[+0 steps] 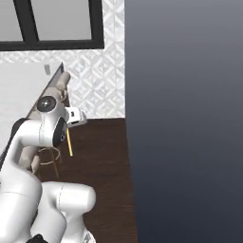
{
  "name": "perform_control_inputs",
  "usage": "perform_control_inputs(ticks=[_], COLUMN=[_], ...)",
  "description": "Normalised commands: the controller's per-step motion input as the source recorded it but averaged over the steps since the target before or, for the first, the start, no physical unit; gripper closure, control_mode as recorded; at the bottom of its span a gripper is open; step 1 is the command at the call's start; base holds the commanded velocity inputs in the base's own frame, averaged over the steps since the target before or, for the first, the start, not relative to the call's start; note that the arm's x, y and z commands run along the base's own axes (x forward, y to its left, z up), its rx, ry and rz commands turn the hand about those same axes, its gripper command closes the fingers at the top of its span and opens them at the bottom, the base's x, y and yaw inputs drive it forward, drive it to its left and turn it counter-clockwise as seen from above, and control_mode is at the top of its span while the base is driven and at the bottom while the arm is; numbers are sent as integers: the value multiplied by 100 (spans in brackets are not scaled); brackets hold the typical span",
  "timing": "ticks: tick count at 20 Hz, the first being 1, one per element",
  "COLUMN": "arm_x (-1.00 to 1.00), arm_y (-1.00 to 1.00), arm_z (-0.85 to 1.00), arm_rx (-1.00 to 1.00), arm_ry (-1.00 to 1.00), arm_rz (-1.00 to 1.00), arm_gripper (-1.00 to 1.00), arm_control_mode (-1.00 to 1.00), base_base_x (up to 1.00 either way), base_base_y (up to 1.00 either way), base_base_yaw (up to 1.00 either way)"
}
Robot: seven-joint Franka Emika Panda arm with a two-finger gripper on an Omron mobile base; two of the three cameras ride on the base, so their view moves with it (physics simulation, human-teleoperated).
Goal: Take a straw from the drawer in front and place it inside the glass cup on the dining counter.
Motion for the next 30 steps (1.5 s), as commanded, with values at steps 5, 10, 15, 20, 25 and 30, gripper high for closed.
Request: perform_control_inputs(ticks=[5, 10, 15, 20, 25, 30], arm_x=[0, 0, 0, 0, 0, 0], arm_y=[0, 0, 0, 0, 0, 0], arm_z=[0, 0, 0, 0, 0, 0], arm_rx=[0, 0, 0, 0, 0, 0], arm_ry=[0, 0, 0, 0, 0, 0], arm_rz=[0, 0, 0, 0, 0, 0], arm_gripper=[100, 100, 100, 100, 100, 100], arm_control_mode=[100, 100, 100, 100, 100, 100], base_base_x=[100, 100, 100, 100, 100, 100], base_base_y=[-46, -51, -54, -53, -57, -56], base_base_yaw=[49, 48, 47, 48, 47, 48])
